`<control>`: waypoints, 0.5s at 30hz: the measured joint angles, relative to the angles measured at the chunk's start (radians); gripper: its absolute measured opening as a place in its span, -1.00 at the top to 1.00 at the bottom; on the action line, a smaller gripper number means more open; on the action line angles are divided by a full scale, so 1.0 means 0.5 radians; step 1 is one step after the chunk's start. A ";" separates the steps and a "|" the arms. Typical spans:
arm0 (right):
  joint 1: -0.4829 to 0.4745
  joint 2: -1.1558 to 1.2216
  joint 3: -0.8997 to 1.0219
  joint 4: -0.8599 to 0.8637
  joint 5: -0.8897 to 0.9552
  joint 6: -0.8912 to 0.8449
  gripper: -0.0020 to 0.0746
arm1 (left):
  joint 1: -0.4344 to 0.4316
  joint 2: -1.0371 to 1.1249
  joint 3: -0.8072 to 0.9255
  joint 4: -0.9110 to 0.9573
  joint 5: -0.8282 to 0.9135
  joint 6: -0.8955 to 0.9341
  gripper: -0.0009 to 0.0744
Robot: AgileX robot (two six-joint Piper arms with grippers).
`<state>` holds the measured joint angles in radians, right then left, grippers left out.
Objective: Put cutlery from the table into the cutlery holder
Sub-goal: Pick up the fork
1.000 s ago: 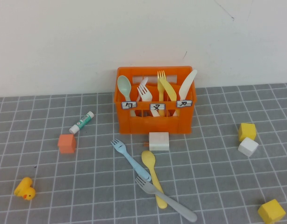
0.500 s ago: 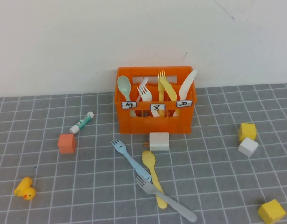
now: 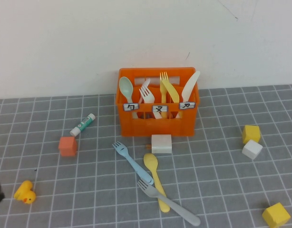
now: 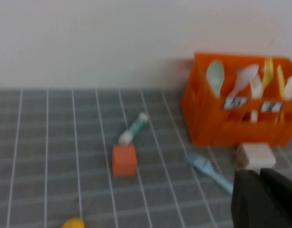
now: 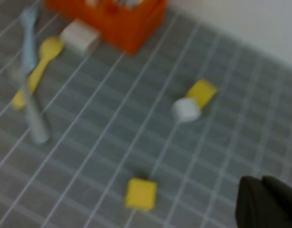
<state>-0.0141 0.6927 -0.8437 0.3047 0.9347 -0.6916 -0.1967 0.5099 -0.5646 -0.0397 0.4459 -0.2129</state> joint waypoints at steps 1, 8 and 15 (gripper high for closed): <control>0.000 0.115 -0.028 0.043 0.064 -0.077 0.95 | 0.000 0.041 0.000 -0.008 0.027 -0.004 0.98; 0.368 0.773 -0.064 0.200 -0.029 -0.373 0.95 | 0.000 0.268 -0.004 -0.018 0.365 -0.008 0.98; 1.010 1.400 -0.134 -0.046 -0.349 -0.164 0.95 | 0.000 0.341 -0.004 -0.014 0.434 -0.008 0.98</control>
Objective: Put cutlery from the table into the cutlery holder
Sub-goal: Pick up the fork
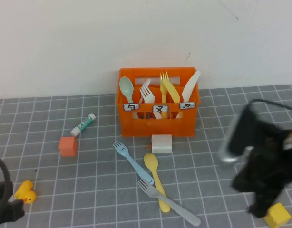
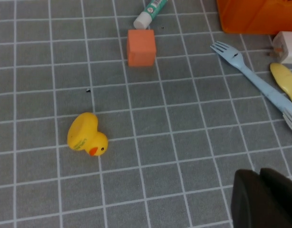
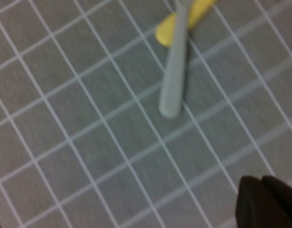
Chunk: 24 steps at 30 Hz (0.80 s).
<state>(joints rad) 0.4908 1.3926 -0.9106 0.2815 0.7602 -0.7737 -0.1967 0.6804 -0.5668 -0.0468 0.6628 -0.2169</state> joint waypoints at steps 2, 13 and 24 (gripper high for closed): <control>0.158 0.149 -0.073 -0.045 -0.082 0.048 0.95 | 0.000 0.000 0.000 0.000 0.000 0.000 0.98; 0.425 0.811 -0.432 -0.067 -0.316 -0.075 0.92 | 0.000 0.003 0.107 0.000 -0.008 0.000 0.98; 0.425 1.108 -0.554 0.081 -0.379 -0.270 -0.34 | 0.000 0.003 0.116 -0.041 -0.052 0.000 0.98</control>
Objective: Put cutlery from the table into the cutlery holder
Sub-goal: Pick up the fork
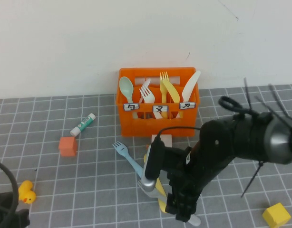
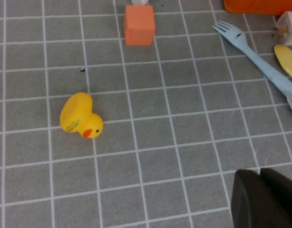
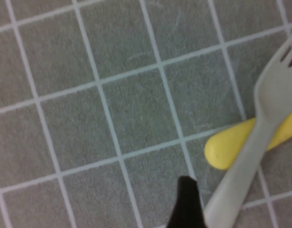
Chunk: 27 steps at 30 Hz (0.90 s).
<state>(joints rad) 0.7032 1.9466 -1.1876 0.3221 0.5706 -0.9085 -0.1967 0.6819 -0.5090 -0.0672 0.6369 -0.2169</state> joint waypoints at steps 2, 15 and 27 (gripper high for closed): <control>0.000 0.049 0.000 0.003 -0.017 -0.030 -0.38 | 0.000 0.000 0.000 -0.005 -0.005 0.000 0.98; 0.000 0.264 -0.008 0.028 -0.244 -0.079 -0.39 | 0.000 0.000 0.000 -0.028 -0.028 0.000 0.98; 0.000 0.302 -0.023 0.104 -0.199 -0.053 0.39 | 0.000 0.000 0.000 -0.047 -0.031 0.000 0.97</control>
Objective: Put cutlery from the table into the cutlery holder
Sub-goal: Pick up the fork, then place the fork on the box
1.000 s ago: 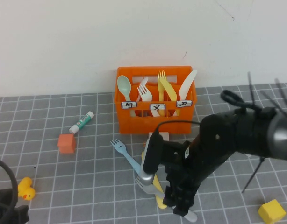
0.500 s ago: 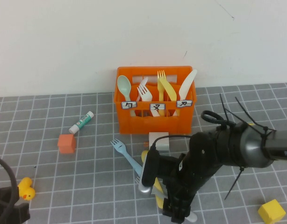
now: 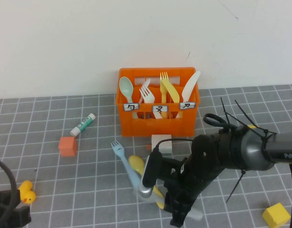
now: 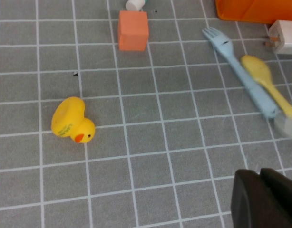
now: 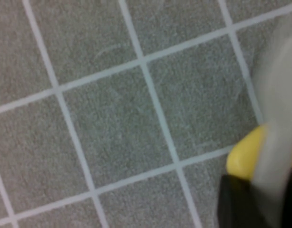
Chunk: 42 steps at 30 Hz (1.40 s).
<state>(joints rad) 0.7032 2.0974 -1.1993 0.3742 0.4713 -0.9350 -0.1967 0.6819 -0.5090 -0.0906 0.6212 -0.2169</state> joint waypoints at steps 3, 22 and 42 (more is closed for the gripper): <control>0.000 0.000 -0.009 0.003 0.018 0.000 0.57 | 0.000 0.000 0.000 -0.017 -0.014 0.000 0.97; 0.000 -0.238 -0.423 0.025 0.513 0.197 0.57 | 0.000 0.000 0.000 -0.026 -0.027 0.000 0.98; 0.000 -0.735 -0.453 0.431 -1.538 0.204 0.57 | 0.000 0.000 0.000 -0.026 -0.027 0.000 0.98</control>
<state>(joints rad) 0.7032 1.7299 -1.4260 0.5896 -0.2975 -0.8329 -0.1967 0.6819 -0.5090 -0.1037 0.6075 -0.2169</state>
